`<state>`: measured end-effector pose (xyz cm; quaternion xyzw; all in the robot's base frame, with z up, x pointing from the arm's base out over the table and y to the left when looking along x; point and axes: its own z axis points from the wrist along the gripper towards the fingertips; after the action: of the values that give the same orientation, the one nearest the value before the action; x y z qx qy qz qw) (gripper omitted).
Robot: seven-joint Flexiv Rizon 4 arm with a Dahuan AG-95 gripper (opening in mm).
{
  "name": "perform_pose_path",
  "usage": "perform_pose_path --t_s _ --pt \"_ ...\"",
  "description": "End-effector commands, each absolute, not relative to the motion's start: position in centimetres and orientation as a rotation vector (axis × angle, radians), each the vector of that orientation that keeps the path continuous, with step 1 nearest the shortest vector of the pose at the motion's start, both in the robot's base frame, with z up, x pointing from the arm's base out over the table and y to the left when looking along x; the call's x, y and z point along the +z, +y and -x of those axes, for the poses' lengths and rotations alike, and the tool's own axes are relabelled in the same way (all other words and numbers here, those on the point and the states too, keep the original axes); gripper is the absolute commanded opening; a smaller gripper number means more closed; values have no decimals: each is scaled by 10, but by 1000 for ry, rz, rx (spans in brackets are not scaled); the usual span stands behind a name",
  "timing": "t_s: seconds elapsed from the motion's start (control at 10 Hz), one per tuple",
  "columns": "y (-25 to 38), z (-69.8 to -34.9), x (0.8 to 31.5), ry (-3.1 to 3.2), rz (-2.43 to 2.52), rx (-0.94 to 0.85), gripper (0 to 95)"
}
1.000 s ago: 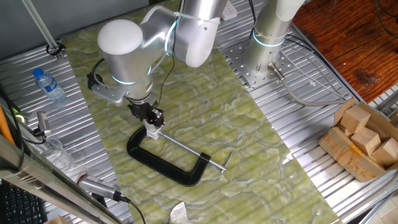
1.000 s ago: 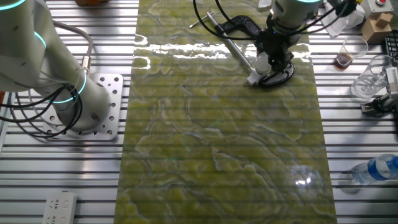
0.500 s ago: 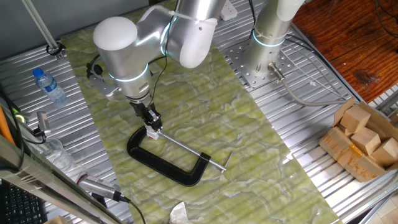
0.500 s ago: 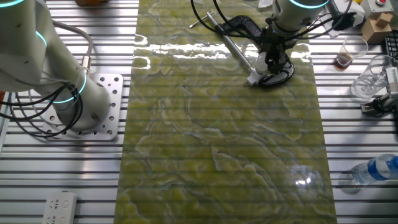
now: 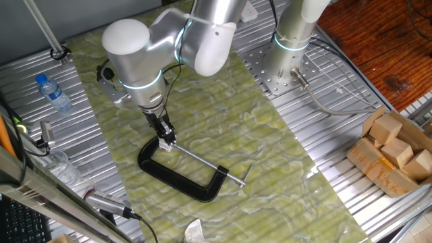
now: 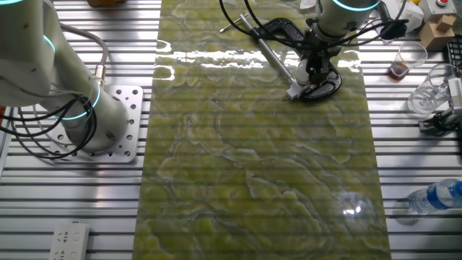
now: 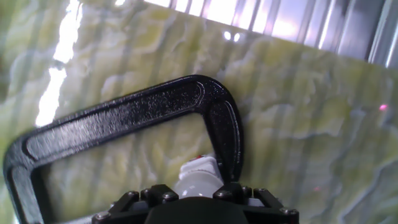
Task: Take out the light bulb by rotating it
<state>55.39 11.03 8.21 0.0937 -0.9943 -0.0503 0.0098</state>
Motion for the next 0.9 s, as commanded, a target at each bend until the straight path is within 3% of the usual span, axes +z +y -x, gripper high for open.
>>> perform_pose_path --t_s 0.1,0.9 --pt "110 -555 81 -3105 -299 -155 570" --pt "105 -556 82 -3112 -151 -134 570"
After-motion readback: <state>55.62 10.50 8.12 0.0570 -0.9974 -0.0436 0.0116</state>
